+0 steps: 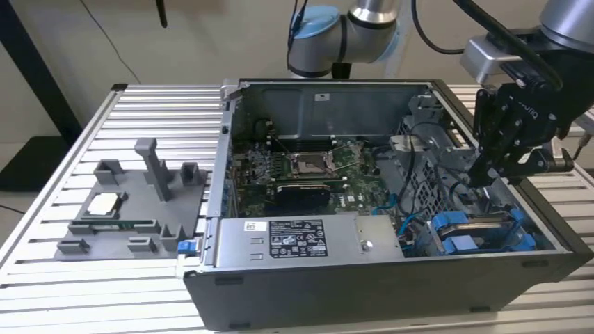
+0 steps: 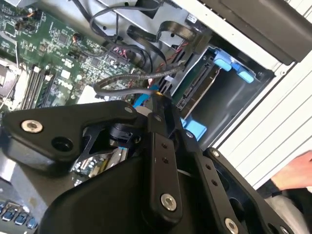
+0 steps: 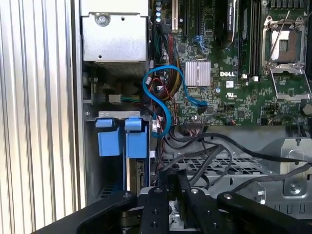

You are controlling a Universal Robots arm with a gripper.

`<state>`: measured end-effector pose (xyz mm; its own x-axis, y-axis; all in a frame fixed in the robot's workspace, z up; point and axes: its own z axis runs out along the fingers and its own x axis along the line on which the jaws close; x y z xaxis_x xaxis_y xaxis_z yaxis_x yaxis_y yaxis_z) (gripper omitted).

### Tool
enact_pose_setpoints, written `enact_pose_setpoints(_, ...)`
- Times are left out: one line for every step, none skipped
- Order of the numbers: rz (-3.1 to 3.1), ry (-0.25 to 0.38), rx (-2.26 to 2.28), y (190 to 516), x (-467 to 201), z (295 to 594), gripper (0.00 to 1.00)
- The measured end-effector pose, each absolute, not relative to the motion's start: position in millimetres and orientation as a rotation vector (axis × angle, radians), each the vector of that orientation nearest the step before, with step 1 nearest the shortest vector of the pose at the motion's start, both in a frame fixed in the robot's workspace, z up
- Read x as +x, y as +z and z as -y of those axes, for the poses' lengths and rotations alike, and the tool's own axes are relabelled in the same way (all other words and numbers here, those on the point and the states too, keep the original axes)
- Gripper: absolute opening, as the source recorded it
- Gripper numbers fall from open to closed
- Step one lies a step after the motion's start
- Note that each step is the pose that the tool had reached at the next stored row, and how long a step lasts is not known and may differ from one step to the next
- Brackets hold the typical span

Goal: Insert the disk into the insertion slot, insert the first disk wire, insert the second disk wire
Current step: 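Insert the first disk wire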

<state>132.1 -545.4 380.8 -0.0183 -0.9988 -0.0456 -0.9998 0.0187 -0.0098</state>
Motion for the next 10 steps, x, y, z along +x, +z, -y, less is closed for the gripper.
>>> enact_pose_setpoints(-2.214,0.039,-2.173,380.2,133.9,546.2,0.19)
enact_pose_setpoints(-2.214,0.039,-2.173,379.5,135.6,547.0,0.19)
enact_pose_setpoints(-2.214,0.039,-2.173,378.8,137.3,547.7,0.19)
enact_pose_setpoints(-2.214,0.039,-2.173,378.0,139.1,548.3,0.19)
enact_pose_setpoints(-2.214,0.038,-2.173,377.2,140.7,548.9,0.19)
enact_pose_setpoints(-2.214,0.038,-2.173,376.4,142.2,549.5,0.19)
enact_pose_setpoints(-2.214,0.038,-2.174,375.6,143.5,550.1,0.19)
enact_pose_setpoints(-2.214,0.037,-2.174,374.7,144.9,550.8,0.19)
enact_pose_setpoints(-2.214,0.037,-2.174,373.7,146.4,551.5,0.19)
enact_pose_setpoints(-2.215,0.036,-2.174,372.7,147.7,552.0,0.19)
